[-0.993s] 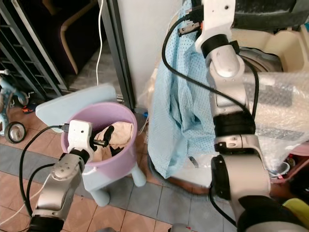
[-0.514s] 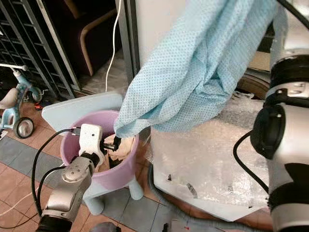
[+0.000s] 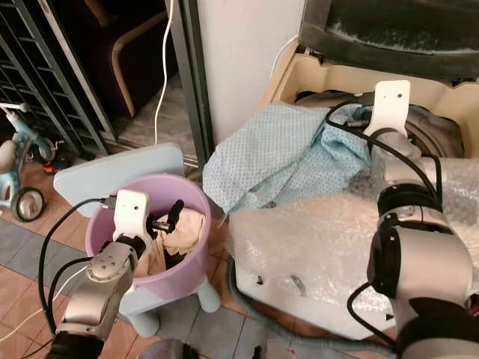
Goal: Clothes washing
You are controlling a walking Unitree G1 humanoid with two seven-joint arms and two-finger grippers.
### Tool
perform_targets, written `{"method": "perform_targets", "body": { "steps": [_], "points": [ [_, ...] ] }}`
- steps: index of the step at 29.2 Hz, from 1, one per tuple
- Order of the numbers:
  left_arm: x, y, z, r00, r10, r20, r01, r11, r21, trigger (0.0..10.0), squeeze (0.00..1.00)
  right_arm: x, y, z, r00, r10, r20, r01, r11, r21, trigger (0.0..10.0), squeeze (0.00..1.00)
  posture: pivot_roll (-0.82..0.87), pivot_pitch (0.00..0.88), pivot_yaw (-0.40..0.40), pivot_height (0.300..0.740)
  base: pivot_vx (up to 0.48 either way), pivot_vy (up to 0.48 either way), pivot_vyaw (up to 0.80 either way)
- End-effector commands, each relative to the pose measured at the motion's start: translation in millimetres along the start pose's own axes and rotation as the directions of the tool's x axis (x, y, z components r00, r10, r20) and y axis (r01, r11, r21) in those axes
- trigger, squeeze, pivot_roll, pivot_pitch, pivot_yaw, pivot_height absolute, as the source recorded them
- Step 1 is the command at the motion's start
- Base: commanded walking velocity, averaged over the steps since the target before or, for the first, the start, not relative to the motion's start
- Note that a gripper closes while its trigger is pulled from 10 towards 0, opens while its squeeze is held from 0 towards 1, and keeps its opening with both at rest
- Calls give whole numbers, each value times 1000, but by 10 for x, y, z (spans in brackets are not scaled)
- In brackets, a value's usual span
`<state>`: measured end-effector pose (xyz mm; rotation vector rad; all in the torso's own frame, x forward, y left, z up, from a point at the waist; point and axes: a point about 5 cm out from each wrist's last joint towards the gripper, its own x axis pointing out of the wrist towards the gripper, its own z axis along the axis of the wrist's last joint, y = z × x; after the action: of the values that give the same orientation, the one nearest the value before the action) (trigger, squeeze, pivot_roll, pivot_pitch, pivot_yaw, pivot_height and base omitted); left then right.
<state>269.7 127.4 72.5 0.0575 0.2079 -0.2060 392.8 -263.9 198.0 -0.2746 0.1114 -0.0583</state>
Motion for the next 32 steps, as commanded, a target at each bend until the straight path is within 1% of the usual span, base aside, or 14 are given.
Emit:
{"method": "perform_targets", "body": {
  "steps": [1, 2, 4, 5, 6, 8, 15, 16, 20, 22, 25, 30, 31, 32],
  "points": [
    [-6, 28, -4, 1000, 4, -10, -4, 1000, 15, 10000, 0, -26, 144, 177, 984, 89, 156, -77, 994, -82, 10000, 1000, -65, 0, 27, 740, 0, 0, 0],
    [-6, 28, -4, 1000, 4, -10, -4, 1000, 15, 10000, 0, -26, 144, 177, 984, 89, 156, -77, 994, -82, 10000, 1000, -65, 0, 27, 740, 0, 0, 0],
    [-8, 31, -5, 1000, 6, -10, -6, 1000, 15, 10000, 0, -66, 93, 390, 956, 70, 286, -35, 992, -125, 10000, 1000, -67, 0, 29, 740, 0, 0, 0],
    [-9, 34, -9, 1000, 9, -12, -9, 1000, 14, 10000, 0, -89, 57, 506, 937, 58, 344, -32, 996, -82, 10000, 1000, -65, 0, 27, 740, 0, 0, 0],
    [-10, 37, -15, 1000, 12, -15, -12, 1000, 11, 10000, 0, -130, -11, 663, 910, 22, 415, -45, 998, 46, 10000, 1000, -65, 0, 27, 740, 0, 0, 0],
    [-12, 34, -19, 1000, 11, -16, -11, 1000, 10, 10000, 0, -187, -12, 742, 884, 42, 465, -104, 989, 109, 10000, 1000, -66, 0, 29, 740, 0, 0, 0],
    [-12, 31, -23, 1000, 5, -22, -5, 1000, 8, 10000, 0, -397, 96, 745, 833, 95, 545, -141, 989, 42, 10000, 1000, -72, 0, 39, 740, 0, 0, 0],
    [-4, 27, -33, 999, 1, -32, -1, 1000, 11, 10000, 0, -441, 143, 699, 838, 148, 526, -140, 989, -54, 10000, 1000, -79, 0, 43, 740, 0, 0, 0],
    [7, 20, -37, 999, -2, -38, 3, 1000, 15, 10000, 0, -458, 135, 654, 861, 176, 477, -154, 984, -86, 10000, 1000, -81, 0, 42, 740, 0, 0, 0],
    [14, 20, -41, 999, -1, -42, 2, 1000, 16, 10000, 0, -401, 101, 416, 927, 279, 251, -189, 925, -329, 10000, 1000, -82, 0, 41, 740, 0, 0, 0],
    [16, 20, -40, 999, 2, -43, -1, 1000, 17, 10000, 0, -434, -55, 288, 935, 336, 116, -251, 855, -454, 10000, 1000, -76, 0, 39, 740, 0, 0, 0],
    [14, 29, -53, 999, 5, -52, -4, 1000, 16, 10000, 0, -579, -337, 244, 910, 414, 5, -358, 792, -495, 10000, 1000, -79, 0, 39, 740, 0, 0, 0],
    [18, 27, -56, 999, 3, -55, -3, 1000, 16, 10000, 0, -655, -388, 247, 889, 458, -23, -399, 748, -530, 10000, 1000, -81, 0, 40, 740, 0, 0, 0],
    [19, 27, -57, 998, 3, -55, -2, 1000, 16, 10000, 0, -677, -427, 270, 889, 458, -22, -395, 741, -544, 10000, 1000, -85, 0, 42, 740, 0, 0, 0]
  ]
}}
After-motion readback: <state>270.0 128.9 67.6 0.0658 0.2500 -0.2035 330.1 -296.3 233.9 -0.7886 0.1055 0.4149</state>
